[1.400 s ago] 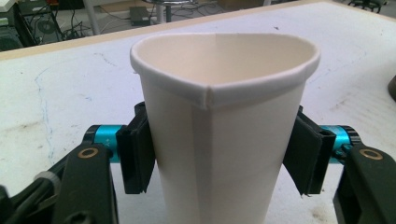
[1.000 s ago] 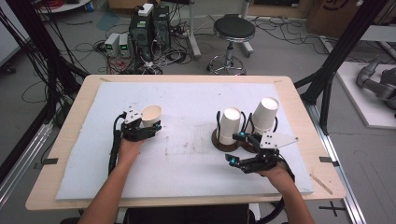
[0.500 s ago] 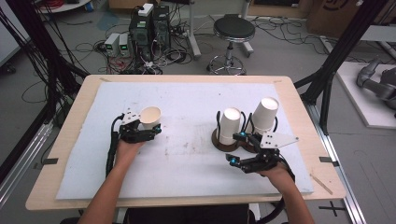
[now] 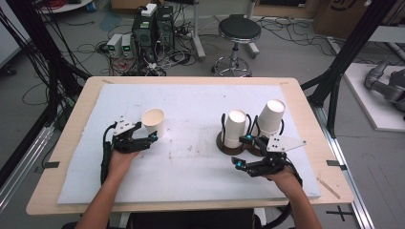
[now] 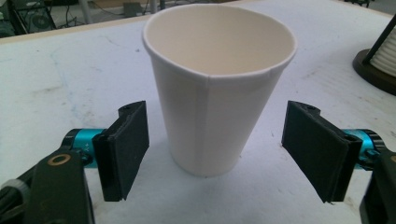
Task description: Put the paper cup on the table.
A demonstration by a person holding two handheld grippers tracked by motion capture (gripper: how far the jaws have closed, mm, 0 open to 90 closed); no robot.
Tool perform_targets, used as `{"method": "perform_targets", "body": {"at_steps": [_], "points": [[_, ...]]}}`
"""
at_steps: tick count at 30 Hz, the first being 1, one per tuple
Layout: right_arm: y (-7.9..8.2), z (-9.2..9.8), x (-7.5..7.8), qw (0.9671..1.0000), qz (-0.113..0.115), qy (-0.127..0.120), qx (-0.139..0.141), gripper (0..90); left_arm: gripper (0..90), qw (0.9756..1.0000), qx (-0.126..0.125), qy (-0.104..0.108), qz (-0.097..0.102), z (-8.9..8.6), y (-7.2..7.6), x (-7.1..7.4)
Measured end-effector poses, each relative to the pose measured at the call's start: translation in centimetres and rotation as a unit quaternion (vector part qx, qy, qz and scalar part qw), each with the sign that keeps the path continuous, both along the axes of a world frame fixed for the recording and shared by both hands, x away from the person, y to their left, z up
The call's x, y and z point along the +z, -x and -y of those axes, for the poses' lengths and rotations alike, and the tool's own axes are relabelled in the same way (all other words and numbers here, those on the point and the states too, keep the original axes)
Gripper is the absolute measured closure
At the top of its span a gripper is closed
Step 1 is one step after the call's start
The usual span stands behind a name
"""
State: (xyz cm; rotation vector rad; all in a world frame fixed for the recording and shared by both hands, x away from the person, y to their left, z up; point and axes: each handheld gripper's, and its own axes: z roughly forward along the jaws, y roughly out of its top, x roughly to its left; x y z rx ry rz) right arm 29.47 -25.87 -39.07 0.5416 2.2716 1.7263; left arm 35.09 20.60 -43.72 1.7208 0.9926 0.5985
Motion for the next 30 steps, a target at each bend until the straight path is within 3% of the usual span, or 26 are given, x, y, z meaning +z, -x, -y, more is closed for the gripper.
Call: {"method": "perform_targets", "body": {"at_steps": [7,15,17,30], "points": [[0.1,0.3,0.1,1.0,0.001,-0.003,-0.005,22.1,23.1,0.9981,-0.015,0.038,0.046,-1.5,2.6,1.8],[0.2,0.8,0.3,0.9999,0.004,0.001,-0.013,22.1,23.1,0.9913,-0.073,0.077,0.077,-1.7,4.1,3.6],[0.3,1.0,0.4,0.9998,0.008,0.004,-0.017,22.1,23.1,0.9897,-0.083,0.082,0.083,-1.6,4.2,3.9],[0.8,1.7,0.9,0.9988,0.019,0.011,-0.043,22.0,23.1,0.9843,-0.109,0.093,0.103,-0.8,5.2,4.5]]}}
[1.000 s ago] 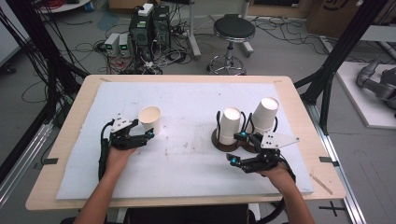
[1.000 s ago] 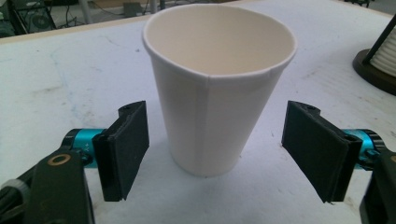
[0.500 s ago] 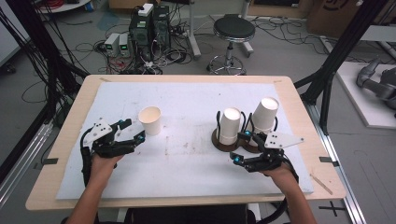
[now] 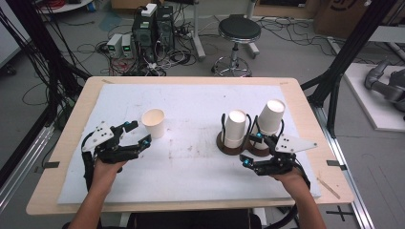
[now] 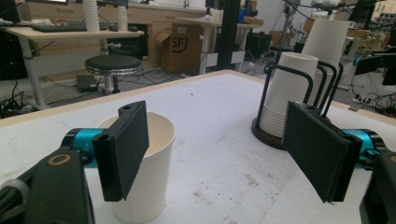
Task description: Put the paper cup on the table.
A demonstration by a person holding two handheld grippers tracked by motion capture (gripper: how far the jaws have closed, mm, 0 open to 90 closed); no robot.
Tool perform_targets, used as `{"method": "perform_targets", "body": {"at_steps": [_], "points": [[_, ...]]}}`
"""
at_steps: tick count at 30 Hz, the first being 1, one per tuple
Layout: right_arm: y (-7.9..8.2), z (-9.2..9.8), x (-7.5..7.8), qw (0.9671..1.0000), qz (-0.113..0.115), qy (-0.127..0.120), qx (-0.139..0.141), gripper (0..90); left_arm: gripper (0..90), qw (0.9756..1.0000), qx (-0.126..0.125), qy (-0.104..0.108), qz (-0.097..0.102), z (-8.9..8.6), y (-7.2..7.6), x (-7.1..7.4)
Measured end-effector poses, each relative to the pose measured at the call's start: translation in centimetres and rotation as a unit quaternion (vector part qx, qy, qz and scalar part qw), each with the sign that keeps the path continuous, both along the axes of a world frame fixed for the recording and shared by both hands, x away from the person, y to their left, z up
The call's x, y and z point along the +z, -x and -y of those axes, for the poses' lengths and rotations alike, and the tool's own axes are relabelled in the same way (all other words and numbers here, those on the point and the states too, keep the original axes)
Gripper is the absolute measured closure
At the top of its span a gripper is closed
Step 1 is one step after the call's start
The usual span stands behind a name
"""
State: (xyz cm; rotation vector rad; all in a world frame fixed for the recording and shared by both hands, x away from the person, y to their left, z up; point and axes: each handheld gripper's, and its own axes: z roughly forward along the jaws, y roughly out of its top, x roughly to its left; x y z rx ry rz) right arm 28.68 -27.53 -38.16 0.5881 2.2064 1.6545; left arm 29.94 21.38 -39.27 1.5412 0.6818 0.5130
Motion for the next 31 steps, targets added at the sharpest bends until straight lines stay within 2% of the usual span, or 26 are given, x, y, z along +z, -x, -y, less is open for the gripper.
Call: {"method": "perform_targets", "body": {"at_steps": [5,11,31], "points": [[0.3,-0.1,0.3,0.9999,0.007,0.006,-0.007,22.1,23.0,0.9999,-0.014,-0.001,0.004,0.3,0.2,-0.1],[0.1,0.1,0.4,0.9999,0.005,0.008,-0.01,22.1,23.0,0.9996,-0.028,0.004,0.005,0.5,0.4,-0.1],[0.1,1.0,0.9,0.9997,0.015,0.001,-0.017,22.1,23.0,0.9996,-0.026,0.001,0.004,0.3,0.4,-0.4]]}}
